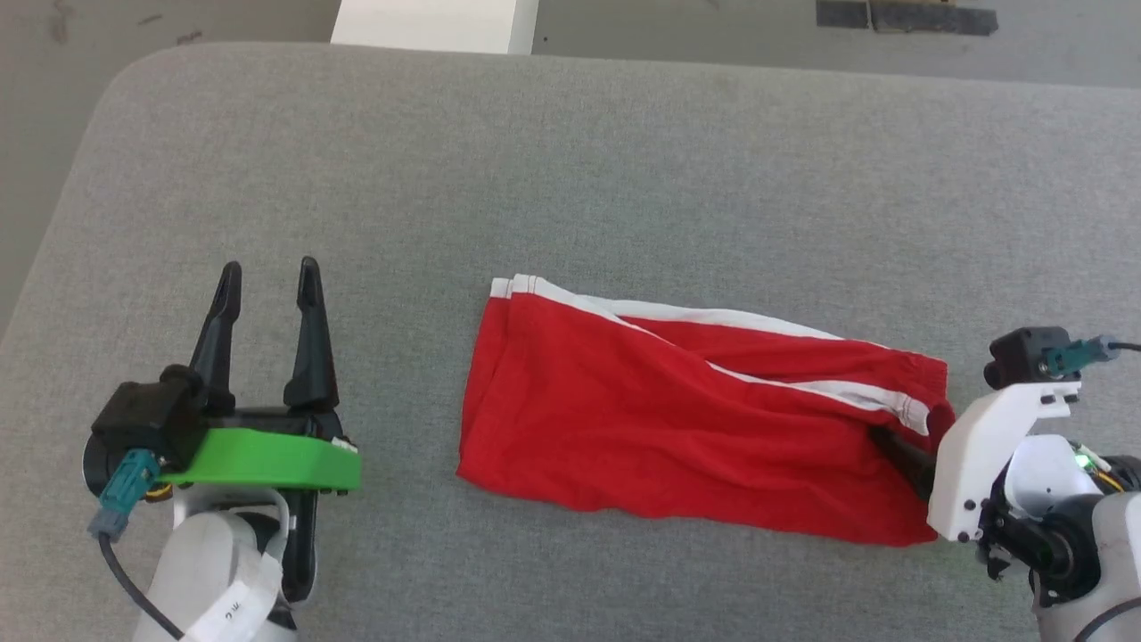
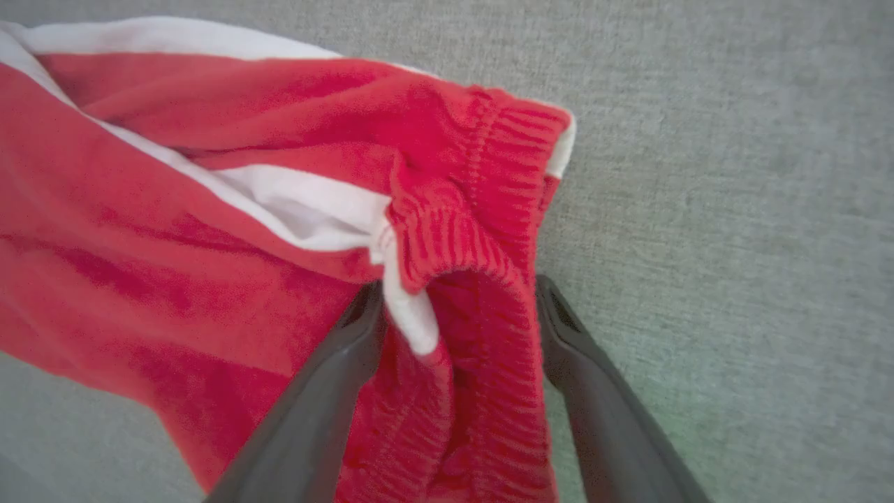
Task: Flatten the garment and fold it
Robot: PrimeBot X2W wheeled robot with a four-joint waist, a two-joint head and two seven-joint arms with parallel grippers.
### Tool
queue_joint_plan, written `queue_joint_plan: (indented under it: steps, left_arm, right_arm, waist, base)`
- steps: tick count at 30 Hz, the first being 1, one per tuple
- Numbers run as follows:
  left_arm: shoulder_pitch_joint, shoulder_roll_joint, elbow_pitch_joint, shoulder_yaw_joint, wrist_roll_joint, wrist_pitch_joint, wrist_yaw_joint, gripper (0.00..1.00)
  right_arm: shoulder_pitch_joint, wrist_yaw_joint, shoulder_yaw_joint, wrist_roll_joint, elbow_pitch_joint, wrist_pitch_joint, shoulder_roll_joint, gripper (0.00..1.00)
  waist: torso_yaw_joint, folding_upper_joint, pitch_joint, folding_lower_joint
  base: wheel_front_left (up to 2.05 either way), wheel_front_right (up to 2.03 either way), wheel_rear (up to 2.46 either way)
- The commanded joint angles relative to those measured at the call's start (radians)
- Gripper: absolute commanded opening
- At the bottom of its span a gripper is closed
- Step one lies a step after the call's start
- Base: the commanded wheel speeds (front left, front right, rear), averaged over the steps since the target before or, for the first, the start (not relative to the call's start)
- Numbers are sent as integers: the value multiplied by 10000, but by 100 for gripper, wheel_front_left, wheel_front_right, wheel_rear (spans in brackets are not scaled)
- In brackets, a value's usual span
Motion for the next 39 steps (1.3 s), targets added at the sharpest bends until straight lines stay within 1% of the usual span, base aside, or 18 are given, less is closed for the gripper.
queue_joint_plan:
  steps: [1,2,3,4,7,10,14,19,23,27,29,33,39]
  left_arm:
    - [143,-107,-1,109,177,-43,-119,100]
    - [148,-166,24,160,227,-44,-167,100]
    - [149,-238,35,226,291,-44,-224,100]
    - [150,-291,39,275,338,-44,-270,100]
    - [171,-452,56,431,480,-44,-409,100]
    - [204,-575,72,563,578,-44,-507,100]
    - [207,-718,31,692,679,-45,-625,100]
    - [256,-815,35,796,811,-45,-738,100]
    - [302,-871,96,838,858,-45,-802,100]
    - [333,-916,185,837,884,-45,-849,100]
    - [364,-938,227,833,893,-45,-865,100]
    - [449,-959,310,802,938,-45,-892,100]
    - [563,-962,332,759,1027,-45,-917,100]
  right_arm:
    - [-54,-15,104,-22,254,49,-3,100]
    - [-81,-15,154,-8,318,97,-23,89]
    - [-117,-15,209,10,368,119,-58,29]
    - [-144,-15,231,23,398,111,-77,0]
    - [-235,-15,273,68,468,147,-198,0]
    - [-326,-15,95,76,480,166,-402,0]
    - [-326,-15,-237,75,529,448,-999,0]
    - [-353,-15,-1068,-245,468,851,-1680,0]
    - [-391,-15,-1712,-871,439,1179,-1941,0]
    - [-441,-15,-2004,-1284,393,1406,-1929,0]
    - [-448,-15,-1909,-1423,257,1527,-1929,0]
    - [-443,-15,-1397,-1517,-397,1894,-2055,0]
    - [-446,-15,-401,-998,-1938,2954,-2240,0]
  waist:
    - [22,0,82,0]
    - [23,0,93,0]
    - [20,0,106,0]
    - [18,0,111,0]
    - [1,0,94,0]
    - [-18,0,50,0]
    - [8,0,-4,0]
    - [-7,0,-40,0]
    - [-15,0,-84,0]
    - [-18,0,-175,0]
    - [-26,0,-246,0]
    - [-82,0,-444,0]
    - [-192,0,-607,0]
  base:
    - [0,0,0]
    - [0,0,0]
    - [0,0,0]
    - [0,0,0]
    - [0,0,0]
    - [0,0,0]
    - [0,0,0]
    - [0,0,0]
    - [0,0,0]
    - [0,0,0]
    - [0,0,0]
    - [0,0,0]
    - [0,0,0]
